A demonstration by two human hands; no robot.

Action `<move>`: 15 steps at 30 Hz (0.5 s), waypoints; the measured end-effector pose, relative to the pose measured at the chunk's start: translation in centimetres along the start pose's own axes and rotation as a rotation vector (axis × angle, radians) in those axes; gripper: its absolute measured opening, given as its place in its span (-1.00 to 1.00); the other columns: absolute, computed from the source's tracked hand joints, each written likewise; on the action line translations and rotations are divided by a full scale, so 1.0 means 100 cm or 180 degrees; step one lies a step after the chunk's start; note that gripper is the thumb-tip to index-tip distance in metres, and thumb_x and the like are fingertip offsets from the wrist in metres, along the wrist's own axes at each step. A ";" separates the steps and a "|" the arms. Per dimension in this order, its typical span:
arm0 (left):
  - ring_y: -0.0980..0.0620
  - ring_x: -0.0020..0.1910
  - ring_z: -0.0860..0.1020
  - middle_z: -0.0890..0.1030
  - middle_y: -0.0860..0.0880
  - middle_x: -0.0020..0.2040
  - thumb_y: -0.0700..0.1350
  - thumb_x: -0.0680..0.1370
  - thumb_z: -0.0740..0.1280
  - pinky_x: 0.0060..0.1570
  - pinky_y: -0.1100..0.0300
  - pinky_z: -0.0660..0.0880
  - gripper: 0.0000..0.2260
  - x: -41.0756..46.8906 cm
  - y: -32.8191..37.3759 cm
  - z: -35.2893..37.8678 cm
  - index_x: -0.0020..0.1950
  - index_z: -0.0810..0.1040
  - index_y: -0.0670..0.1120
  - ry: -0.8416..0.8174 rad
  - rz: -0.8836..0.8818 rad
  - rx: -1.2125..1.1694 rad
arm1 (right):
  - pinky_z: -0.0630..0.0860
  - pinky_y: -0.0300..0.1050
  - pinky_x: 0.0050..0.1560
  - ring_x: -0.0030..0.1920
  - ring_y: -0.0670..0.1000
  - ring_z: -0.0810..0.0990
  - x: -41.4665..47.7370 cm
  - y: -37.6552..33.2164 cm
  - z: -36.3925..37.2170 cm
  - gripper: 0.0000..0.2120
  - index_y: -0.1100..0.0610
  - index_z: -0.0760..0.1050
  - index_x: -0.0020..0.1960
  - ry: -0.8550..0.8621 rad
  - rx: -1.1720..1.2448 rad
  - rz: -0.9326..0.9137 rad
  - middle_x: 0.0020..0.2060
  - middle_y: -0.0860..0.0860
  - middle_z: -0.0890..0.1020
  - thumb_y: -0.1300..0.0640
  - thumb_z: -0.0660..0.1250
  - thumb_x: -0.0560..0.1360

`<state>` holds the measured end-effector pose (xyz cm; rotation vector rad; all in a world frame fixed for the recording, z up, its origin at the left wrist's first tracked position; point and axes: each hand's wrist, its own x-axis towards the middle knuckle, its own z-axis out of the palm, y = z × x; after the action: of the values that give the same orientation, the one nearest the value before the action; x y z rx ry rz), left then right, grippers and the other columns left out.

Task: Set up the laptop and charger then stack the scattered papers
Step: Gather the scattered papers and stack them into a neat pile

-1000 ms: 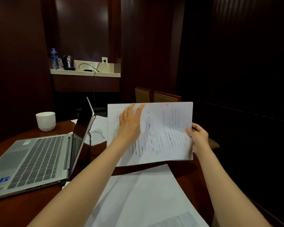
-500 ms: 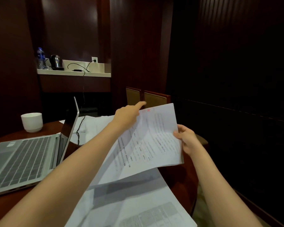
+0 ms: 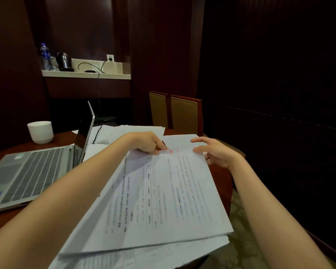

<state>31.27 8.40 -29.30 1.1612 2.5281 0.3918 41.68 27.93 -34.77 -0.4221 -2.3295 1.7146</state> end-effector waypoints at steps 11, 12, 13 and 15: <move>-0.03 0.00 0.58 0.59 -0.09 0.18 -0.29 0.55 0.28 0.01 0.13 0.56 -0.65 -0.013 -0.032 0.028 0.31 0.50 -0.05 -0.0796 -0.0606 0.0117 | 0.61 -0.24 -0.22 -0.11 -0.03 0.60 0.002 0.009 0.037 -0.92 0.10 0.58 -0.10 -0.0477 -0.1585 0.0029 -0.09 0.01 0.60 0.27 0.37 0.47; -0.02 -0.03 0.59 0.60 -0.11 0.17 -0.29 0.54 0.30 -0.01 0.14 0.56 -0.65 -0.013 -0.032 0.030 0.30 0.51 -0.07 -0.0789 -0.0592 0.0194 | 0.60 -0.24 -0.20 -0.12 -0.05 0.60 0.004 0.010 0.040 -0.92 0.11 0.58 -0.08 -0.0502 -0.1673 0.0038 -0.07 0.00 0.59 0.26 0.37 0.47; -0.01 -0.04 0.59 0.60 -0.12 0.16 -0.28 0.53 0.31 -0.01 0.16 0.56 -0.66 -0.013 -0.032 0.031 0.29 0.51 -0.09 -0.0793 -0.0584 0.0248 | 0.60 -0.23 -0.18 -0.12 -0.05 0.59 0.005 0.010 0.041 -0.92 0.11 0.58 -0.07 -0.0512 -0.1728 0.0032 -0.07 -0.01 0.59 0.26 0.37 0.47; -0.03 0.00 0.59 0.60 -0.12 0.16 -0.27 0.51 0.34 0.00 0.17 0.54 -0.67 -0.012 -0.033 0.032 0.27 0.52 -0.11 -0.0788 -0.0602 0.0315 | 0.58 -0.24 -0.16 -0.10 -0.04 0.58 0.007 0.011 0.044 -0.90 0.10 0.57 -0.05 -0.0522 -0.1782 0.0015 -0.08 -0.02 0.57 0.26 0.37 0.47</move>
<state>31.07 5.78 -33.26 0.9285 2.4325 0.0708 39.64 24.59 -37.10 -0.3842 -2.9170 1.1052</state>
